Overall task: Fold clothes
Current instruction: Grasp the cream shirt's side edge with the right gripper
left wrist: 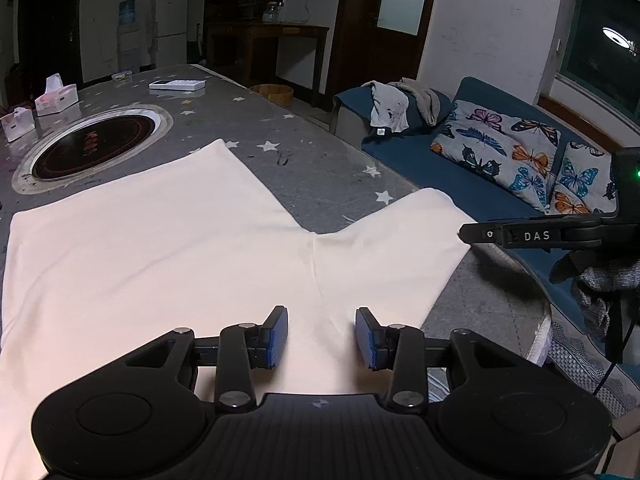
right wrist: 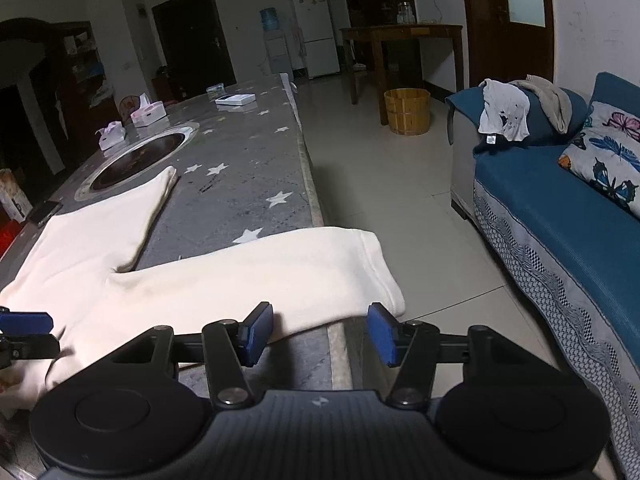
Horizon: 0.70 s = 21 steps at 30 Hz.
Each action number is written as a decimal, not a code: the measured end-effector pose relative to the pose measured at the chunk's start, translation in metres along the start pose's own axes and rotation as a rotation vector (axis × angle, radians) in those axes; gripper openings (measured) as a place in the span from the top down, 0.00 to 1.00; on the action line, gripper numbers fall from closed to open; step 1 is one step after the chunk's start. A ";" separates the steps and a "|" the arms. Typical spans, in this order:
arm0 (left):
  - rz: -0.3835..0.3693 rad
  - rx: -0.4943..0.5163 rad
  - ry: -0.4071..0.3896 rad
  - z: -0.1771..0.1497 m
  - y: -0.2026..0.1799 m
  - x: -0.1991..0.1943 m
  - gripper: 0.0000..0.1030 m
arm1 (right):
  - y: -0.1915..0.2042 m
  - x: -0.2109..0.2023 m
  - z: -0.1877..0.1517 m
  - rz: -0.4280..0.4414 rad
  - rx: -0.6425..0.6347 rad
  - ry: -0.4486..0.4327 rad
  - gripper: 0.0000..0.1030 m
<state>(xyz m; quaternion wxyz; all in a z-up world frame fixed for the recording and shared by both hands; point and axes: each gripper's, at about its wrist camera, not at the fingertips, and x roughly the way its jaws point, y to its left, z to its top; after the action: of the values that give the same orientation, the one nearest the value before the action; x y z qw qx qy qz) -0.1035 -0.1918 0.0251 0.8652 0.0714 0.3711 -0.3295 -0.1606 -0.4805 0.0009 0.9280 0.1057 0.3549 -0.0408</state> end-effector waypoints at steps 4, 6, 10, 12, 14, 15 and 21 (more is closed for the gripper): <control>-0.004 0.004 0.000 0.000 -0.002 0.000 0.60 | -0.002 -0.001 0.000 0.000 0.001 -0.012 0.71; -0.003 0.006 0.002 0.000 -0.002 0.001 0.59 | -0.002 -0.001 0.001 0.002 0.002 -0.017 0.76; -0.003 0.006 0.003 -0.001 -0.003 0.001 0.59 | -0.002 0.000 0.002 -0.002 -0.003 -0.025 0.81; -0.003 0.006 0.002 -0.001 -0.003 0.001 0.59 | -0.005 0.001 0.002 -0.004 0.011 -0.028 0.80; -0.003 0.006 0.003 -0.002 -0.003 0.001 0.59 | -0.007 0.002 0.003 -0.004 0.021 -0.032 0.77; -0.003 0.006 0.004 -0.002 -0.003 0.001 0.59 | -0.007 0.002 0.003 -0.002 0.020 -0.036 0.77; 0.000 0.006 0.007 -0.003 -0.003 0.002 0.59 | -0.008 0.002 0.002 0.012 0.011 -0.058 0.93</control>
<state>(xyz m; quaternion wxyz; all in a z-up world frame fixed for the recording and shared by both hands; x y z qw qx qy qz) -0.1058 -0.1938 0.0224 0.8637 0.0750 0.3733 -0.3303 -0.1588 -0.4889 -0.0003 0.9375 0.1117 0.3270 -0.0401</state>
